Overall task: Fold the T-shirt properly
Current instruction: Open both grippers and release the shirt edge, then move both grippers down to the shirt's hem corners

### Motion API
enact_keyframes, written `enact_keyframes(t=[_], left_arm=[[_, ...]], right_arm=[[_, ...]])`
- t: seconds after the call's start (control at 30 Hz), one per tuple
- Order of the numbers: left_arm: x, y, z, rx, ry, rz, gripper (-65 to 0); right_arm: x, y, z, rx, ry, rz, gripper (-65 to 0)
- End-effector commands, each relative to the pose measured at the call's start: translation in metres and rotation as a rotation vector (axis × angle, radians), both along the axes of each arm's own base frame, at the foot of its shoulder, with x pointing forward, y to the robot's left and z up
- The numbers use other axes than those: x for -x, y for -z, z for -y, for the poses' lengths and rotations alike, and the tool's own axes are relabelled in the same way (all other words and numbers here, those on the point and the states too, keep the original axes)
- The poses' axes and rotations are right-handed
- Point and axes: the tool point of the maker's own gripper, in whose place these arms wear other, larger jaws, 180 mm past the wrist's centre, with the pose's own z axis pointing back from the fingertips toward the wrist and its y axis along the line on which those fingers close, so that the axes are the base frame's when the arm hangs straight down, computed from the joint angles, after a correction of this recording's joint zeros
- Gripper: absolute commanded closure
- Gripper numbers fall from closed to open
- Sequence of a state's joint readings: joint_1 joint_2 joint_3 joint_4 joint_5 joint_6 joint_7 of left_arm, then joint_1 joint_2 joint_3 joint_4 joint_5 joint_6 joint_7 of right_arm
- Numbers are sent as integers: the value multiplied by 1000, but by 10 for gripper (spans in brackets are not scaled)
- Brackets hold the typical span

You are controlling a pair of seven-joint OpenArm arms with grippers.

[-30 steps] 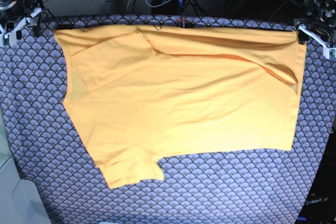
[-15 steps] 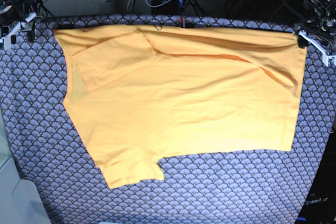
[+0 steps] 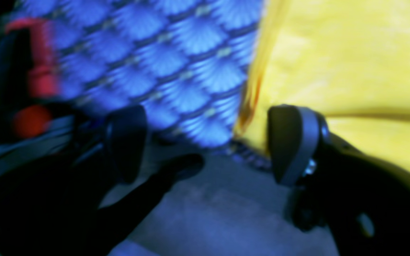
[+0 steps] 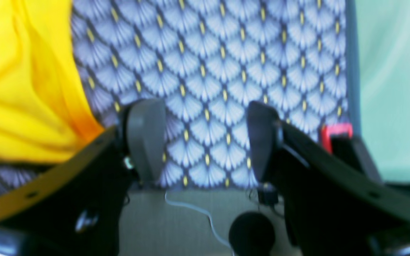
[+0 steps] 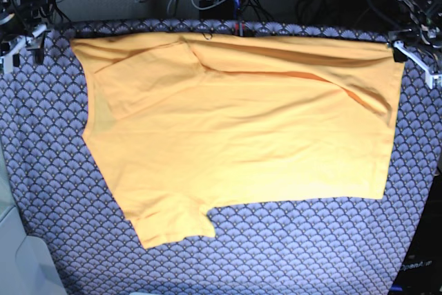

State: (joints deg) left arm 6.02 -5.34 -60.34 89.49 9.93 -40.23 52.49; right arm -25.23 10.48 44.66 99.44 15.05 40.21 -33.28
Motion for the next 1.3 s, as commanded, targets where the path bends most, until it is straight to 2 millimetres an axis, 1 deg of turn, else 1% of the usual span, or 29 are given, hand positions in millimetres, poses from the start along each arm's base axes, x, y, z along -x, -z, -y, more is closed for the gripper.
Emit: enact_keyframes(t=[0.0, 0.07, 0.13, 0.2, 0.3, 0.4, 0.5, 0.57, 0.6, 0.67, 0.7, 0.73, 0.8, 0.87, 0.97, 1.0, 1.07, 1.13, 1.17, 1.27], left_arm=[[-10, -23, -9, -61, 7, 56, -513], [-17, -39, -5, -94, 13, 94, -515], [-22, -49, -2, -114, 18, 122, -515], [-26, -56, 1, -125, 22, 141, -516], [-38, -66, 3, -134, 18, 179, -516], [-50, -73, 1, -135, 14, 211, -516], [-64, -83, 0, -137, 10, 254, -516], [-76, -93, -1, -140, 7, 291, -516], [-83, -98, -1, -139, 5, 312, -516], [-98, -111, -4, -157, 0, 342, -516], [-107, -114, -4, -156, -1, 354, -516], [-119, -117, -3, -153, 10, 360, -516], [-139, -117, -3, -141, 39, 354, -516], [-163, -116, 5, -114, 83, 358, -516], [-193, -112, 17, -75, 155, 348, -516], [-204, -109, 24, -57, 183, 347, -516], [-230, -114, 41, -39, 250, 392, -516], [-252, -116, 59, -24, 315, 430, -516], [-260, -113, 68, -10, 338, 437, -516], [-285, -106, 89, 19, 360, 463, -516]], right_arm=[[-4, -11, 5, 21, -5, 30, -374], [-5, -11, 5, 21, -7, 31, -374], [-6, -10, 2, 17, -13, 30, -374], [-8, -8, -3, 10, -27, 27, -374], [-9, -7, -4, 8, -31, 28, -374], [-21, -14, -3, 12, -31, 59, -374], [-41, -29, 7, 47, -42, 88, -374], [-58, -42, 16, 78, -43, 90, -374], [-67, -50, 24, 103, -42, 85, -374], [-92, -65, 29, 131, -56, 83, -374], [-103, -69, 30, 137, -68, 78, -374], [-117, -75, 31, 146, -87, 75, -374], [-148, -75, 25, 125, -129, 62, -374], [-177, -76, 20, 105, -166, 54, -374], [-218, -67, 4, 46, -226, 27, -374], [-231, -63, -4, 20, -246, 25, -374], [-258, -60, -23, -24, -293, 31, -374], [-277, -52, -39, -64, -327, 17, -374], [-287, -47, -53, -93, -348, 14, -374], [-307, -37, -74, -158, -369, 18, -374]])
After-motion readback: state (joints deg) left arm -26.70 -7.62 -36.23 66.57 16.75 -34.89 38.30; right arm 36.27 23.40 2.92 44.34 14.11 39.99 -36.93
